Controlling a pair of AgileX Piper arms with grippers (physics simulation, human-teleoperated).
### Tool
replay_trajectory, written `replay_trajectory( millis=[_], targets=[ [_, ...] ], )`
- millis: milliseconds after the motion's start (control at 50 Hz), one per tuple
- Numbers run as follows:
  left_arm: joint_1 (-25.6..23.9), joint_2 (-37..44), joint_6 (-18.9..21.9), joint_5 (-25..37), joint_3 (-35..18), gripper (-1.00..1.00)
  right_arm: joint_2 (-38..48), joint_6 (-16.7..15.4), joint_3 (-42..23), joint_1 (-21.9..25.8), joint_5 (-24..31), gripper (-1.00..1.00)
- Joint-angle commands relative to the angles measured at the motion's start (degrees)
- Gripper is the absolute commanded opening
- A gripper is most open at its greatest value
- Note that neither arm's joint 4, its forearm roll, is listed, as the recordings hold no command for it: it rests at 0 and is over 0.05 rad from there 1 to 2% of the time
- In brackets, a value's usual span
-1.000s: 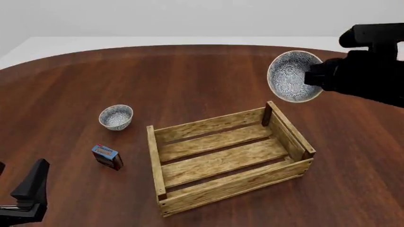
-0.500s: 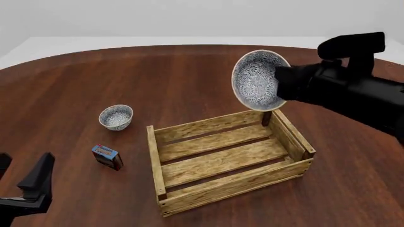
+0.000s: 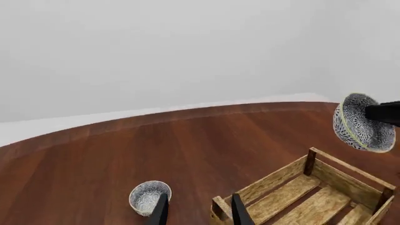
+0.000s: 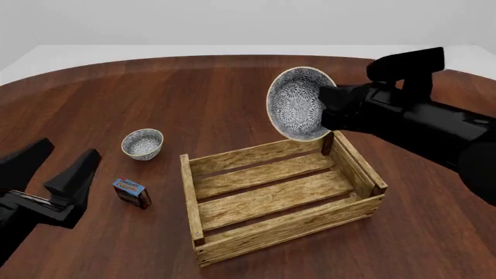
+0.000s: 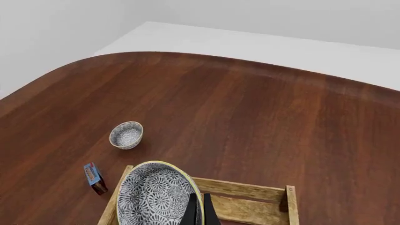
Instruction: Stack the right bowl on the left bowl and place them in the tray.
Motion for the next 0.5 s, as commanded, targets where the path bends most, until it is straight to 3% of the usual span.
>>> replay_trajectory(
  millis=[20,100,220,500],
  targets=[
    [-8.25,3.58,1.32,1.72,-6.51,1.00,1.10,0.52,-0.18,0.43,-1.11,-1.00],
    [-11.78,5.67,0.60,2.41,-8.56,1.00,1.23,0.56,-0.05,0.66,-1.13,-1.00],
    [-13.07,9.46,0.07,0.77,-10.52,1.00,0.89,0.76,0.14,0.91,-1.03,-1.00],
    [-18.14,26.29,-1.24,-6.52,-15.64,1.00,0.13,1.00,0.47,1.22,-0.73,-1.00]
  ],
)
